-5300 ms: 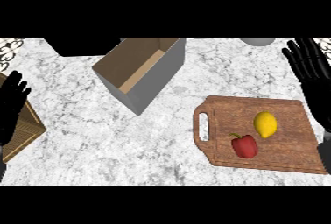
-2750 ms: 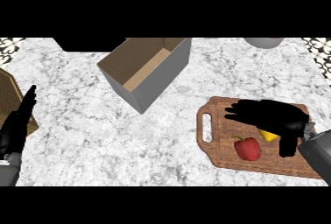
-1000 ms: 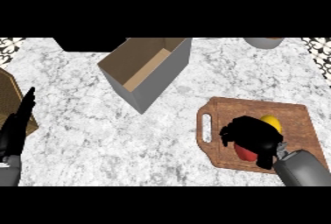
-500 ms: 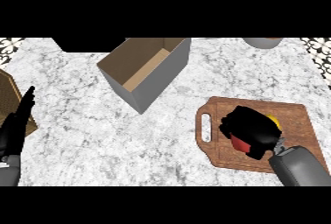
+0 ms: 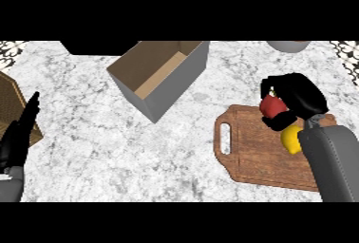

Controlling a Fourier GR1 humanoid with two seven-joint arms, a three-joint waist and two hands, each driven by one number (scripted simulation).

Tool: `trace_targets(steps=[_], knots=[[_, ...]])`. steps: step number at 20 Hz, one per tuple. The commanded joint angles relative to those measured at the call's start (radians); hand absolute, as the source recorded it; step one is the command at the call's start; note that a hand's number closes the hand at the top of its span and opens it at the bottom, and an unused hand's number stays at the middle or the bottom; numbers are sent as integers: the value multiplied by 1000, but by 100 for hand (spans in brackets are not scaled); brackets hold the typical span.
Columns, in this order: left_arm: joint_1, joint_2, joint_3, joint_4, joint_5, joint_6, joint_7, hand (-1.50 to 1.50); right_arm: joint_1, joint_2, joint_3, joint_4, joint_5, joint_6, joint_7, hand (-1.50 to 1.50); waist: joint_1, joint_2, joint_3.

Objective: Pick the bell pepper from the cutting board and place it in the cardboard box

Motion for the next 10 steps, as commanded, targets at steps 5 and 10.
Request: trace_targets(steps=[5, 10], knots=[[4, -15, 1, 14, -17, 6, -10, 0, -216, 16, -103, -6, -86, -91, -24, 150, 0, -2, 0], [-10, -15, 28, 48, -26, 5, -31, 0, -243, 72, -54, -69, -114, -20, 18, 150, -7, -4, -1]])
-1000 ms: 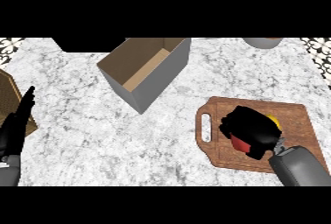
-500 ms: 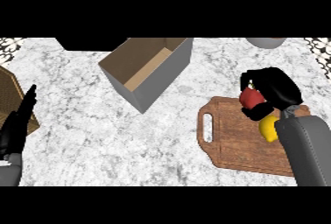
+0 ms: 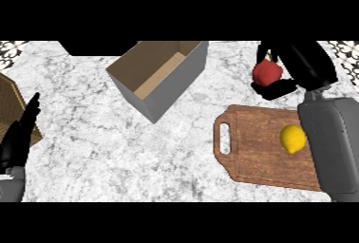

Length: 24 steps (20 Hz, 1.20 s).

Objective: Pick the bell pepper from the cutting board and place it in the cardboard box

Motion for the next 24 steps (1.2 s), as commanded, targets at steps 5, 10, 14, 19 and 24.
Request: trace_targets(steps=[5, 10, 14, 19, 24], knots=[[29, -30, -14, -31, -25, 10, -1, 0, -207, 134, -16, 113, -93, 29, 66, 150, 12, 1, 0], [39, 1, 16, 5, 2, -37, -71, 0, -316, 248, -9, 243, -114, -80, 171, 150, 22, 4, 0], [-37, -50, -17, 23, -35, 8, -15, 0, -492, 247, -91, 435, -172, -71, 201, 150, 23, 9, 0], [-38, -21, -8, 11, -32, -26, 2, 0, -646, 251, -53, 630, -280, -147, 294, 150, 41, 10, -1], [-42, -31, -5, 40, -25, -34, -41, 0, -713, 252, -42, 859, -306, -277, 218, 150, 62, 20, -2]])
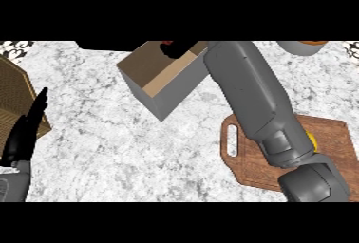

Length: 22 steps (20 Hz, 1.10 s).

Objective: Pick the bell pepper from the cutting board and place it in the cardboard box

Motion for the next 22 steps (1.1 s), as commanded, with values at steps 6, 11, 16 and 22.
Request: trace_targets(steps=[6, 11, 16, 22], knots=[[-82, 19, -3, 21, 1, -37, 19, 0, -107, 2, 50, 302, -16, -194, 6, 150, 47, 20, -2], [-50, -31, -38, 16, -22, -6, -16, 0, -116, 2, -8, 389, -120, -193, 53, -150, 68, 22, -1], [-74, -50, -55, -3, -35, 6, 30, 0, -87, 2, -21, 439, -152, -231, -11, -150, 82, 26, 0], [-77, -38, -38, 28, -40, 12, 11, 0, -131, -1, -78, 391, -203, -267, -118, -150, 51, 28, 0]])
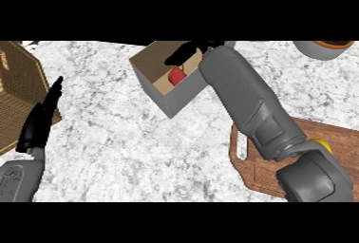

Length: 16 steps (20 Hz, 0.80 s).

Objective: Pick the bell pepper from the cutting board and place it in the cardboard box

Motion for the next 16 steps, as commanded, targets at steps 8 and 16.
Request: trace_targets(steps=[8, 16], knots=[[5, 40, 50, 14, 20, -14, -2, 0, 17, -19, -172, -68, -178, -116, -210, -150, -42, -10, 1], [57, 5, 43, 16, -1, 23, -31, 0, 77, -150, -255, -52, -260, 8, -326, -150, -76, -22, 1]])
